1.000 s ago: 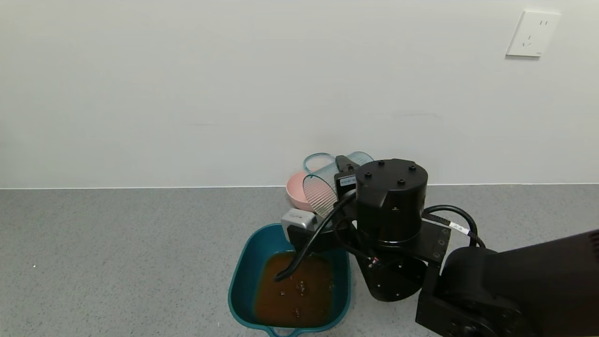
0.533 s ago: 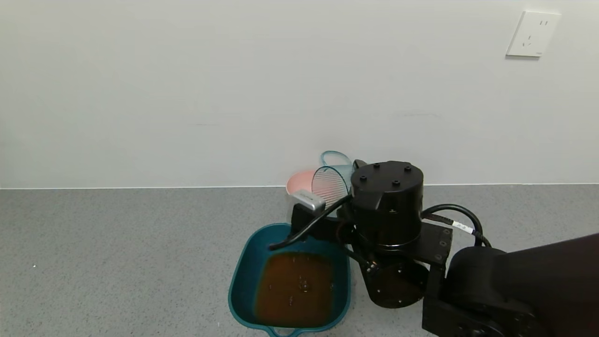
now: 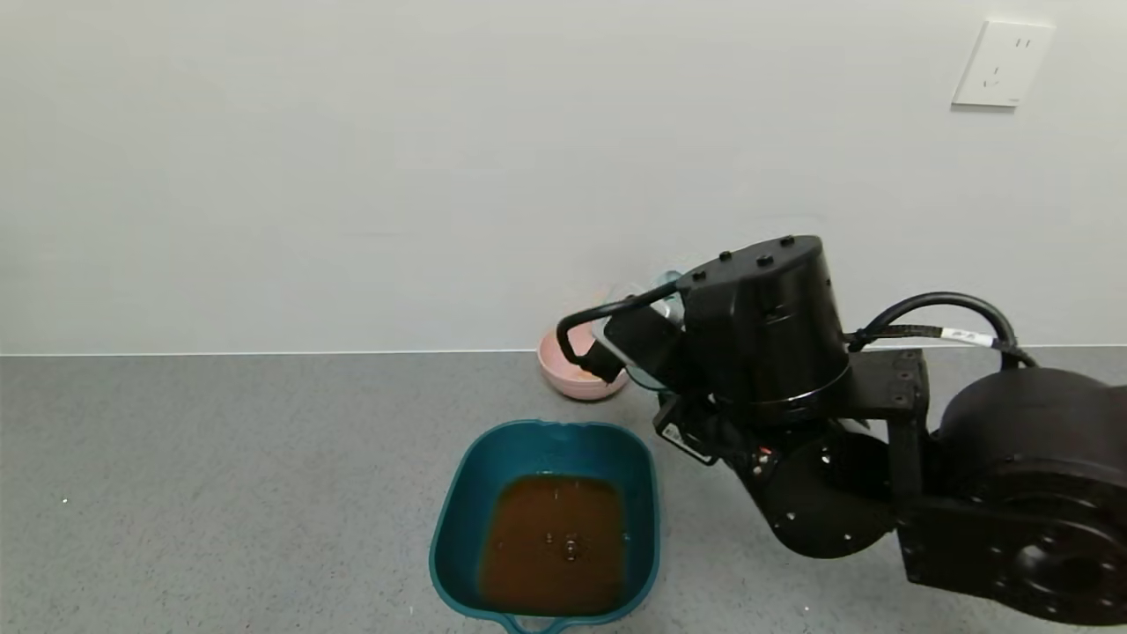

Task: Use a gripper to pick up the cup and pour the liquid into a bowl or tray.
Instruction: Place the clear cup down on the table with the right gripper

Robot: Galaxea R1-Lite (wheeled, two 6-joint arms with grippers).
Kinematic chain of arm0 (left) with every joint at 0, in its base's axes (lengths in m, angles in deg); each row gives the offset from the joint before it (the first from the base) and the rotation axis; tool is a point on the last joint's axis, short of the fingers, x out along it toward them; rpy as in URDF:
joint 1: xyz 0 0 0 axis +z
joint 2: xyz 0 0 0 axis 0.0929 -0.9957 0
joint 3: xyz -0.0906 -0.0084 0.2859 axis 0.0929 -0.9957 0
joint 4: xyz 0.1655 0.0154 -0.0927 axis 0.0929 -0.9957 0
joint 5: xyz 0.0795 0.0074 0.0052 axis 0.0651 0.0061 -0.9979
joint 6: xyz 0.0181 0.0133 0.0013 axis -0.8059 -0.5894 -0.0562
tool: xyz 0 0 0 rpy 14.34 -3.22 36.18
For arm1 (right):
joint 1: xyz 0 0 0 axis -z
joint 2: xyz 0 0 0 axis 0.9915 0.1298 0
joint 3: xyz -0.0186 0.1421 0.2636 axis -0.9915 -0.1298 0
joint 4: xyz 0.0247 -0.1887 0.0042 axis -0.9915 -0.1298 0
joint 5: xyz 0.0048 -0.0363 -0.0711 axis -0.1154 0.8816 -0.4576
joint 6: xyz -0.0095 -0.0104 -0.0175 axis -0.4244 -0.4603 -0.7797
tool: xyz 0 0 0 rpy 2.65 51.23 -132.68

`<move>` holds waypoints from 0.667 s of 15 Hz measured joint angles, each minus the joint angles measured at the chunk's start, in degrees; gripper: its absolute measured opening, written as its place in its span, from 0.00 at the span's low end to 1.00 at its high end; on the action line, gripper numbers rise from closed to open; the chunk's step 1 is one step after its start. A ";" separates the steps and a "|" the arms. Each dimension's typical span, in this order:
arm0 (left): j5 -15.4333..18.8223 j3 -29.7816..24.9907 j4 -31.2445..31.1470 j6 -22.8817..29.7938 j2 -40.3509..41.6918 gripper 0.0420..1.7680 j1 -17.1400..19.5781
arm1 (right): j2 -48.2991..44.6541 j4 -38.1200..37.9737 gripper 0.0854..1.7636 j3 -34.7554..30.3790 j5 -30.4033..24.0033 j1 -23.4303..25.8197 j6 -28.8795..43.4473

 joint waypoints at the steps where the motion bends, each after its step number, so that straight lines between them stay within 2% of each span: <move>1: -0.02 0.00 0.00 -0.02 0.00 0.97 0.00 | -0.83 -0.30 0.75 0.27 -0.99 0.28 2.43; 5: 0.00 0.00 0.00 0.00 0.00 0.97 0.00 | -3.45 -0.51 0.75 0.30 -5.42 3.56 8.70; 10: 0.00 0.00 -0.02 0.00 0.00 0.97 0.00 | -7.47 -0.07 0.75 -2.51 -13.39 12.13 16.65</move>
